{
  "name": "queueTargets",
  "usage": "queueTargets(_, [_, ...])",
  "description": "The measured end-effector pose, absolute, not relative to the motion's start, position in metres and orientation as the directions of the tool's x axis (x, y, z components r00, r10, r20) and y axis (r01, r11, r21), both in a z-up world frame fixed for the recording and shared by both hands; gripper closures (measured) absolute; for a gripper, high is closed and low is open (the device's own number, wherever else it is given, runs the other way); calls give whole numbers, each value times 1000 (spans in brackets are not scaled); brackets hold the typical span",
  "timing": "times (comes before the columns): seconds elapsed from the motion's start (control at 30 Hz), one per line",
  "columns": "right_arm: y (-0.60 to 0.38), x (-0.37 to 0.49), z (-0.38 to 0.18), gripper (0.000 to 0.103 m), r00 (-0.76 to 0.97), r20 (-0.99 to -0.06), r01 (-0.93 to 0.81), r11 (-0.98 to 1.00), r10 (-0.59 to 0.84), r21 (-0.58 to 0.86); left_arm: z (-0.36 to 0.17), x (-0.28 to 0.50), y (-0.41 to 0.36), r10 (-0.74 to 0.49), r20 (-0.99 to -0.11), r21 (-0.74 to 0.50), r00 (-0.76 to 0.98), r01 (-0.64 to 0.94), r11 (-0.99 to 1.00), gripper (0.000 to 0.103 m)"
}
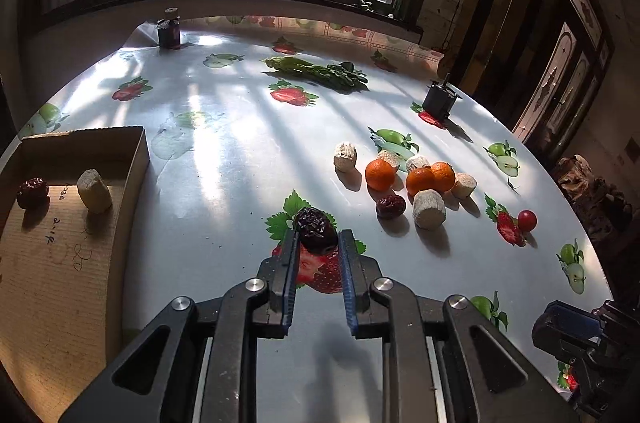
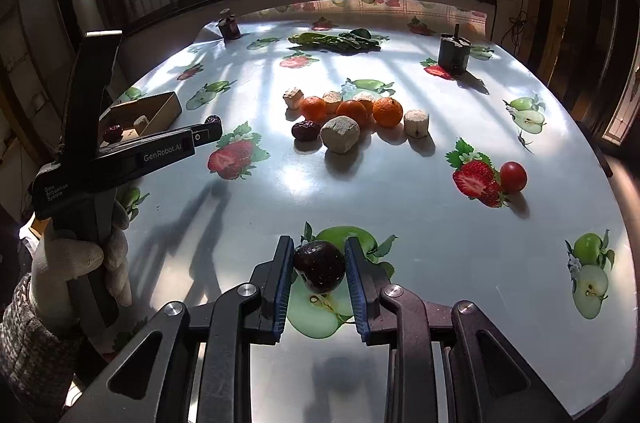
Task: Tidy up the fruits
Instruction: 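Carry the dark date and plum into the box and open both tools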
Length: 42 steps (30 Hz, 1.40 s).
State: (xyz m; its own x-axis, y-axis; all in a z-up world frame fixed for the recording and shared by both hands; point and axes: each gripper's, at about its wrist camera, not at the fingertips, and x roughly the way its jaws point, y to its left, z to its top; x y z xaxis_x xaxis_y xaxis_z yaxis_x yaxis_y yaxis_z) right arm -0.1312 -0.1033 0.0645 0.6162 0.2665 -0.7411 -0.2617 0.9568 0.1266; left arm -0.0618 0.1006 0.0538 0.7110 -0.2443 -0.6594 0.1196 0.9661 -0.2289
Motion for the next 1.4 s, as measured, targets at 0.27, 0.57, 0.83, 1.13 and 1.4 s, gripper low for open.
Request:
queueTargets(0.27, [-67, -129, 90, 75, 614, -698, -347, 921, 367, 179, 98, -117, 180, -236, -636, -300, 735, 46, 953, 84])
queueTargets(0.57, [39, -98, 112, 75, 531, -661, -518, 820, 531, 242, 106, -109, 306, 27, -691, -193, 723, -220, 956, 84])
queueTargets(0.83, [144, -51, 91, 75, 397, -708, -576, 759, 584, 303, 66, -62, 354, 50, -796, -174, 604, -306, 936, 84])
queueTargets(1.13, [206, -15, 41, 74, 336, -812, -572, 788, 477, 227, 23, -33, 362, 23, -872, -162, 490, -332, 929, 84])
queueTargets(1.4, [217, -9, 24, 72, 344, -826, -564, 802, 446, 197, 31, -40, 365, 24, -850, -183, 526, -337, 923, 63])
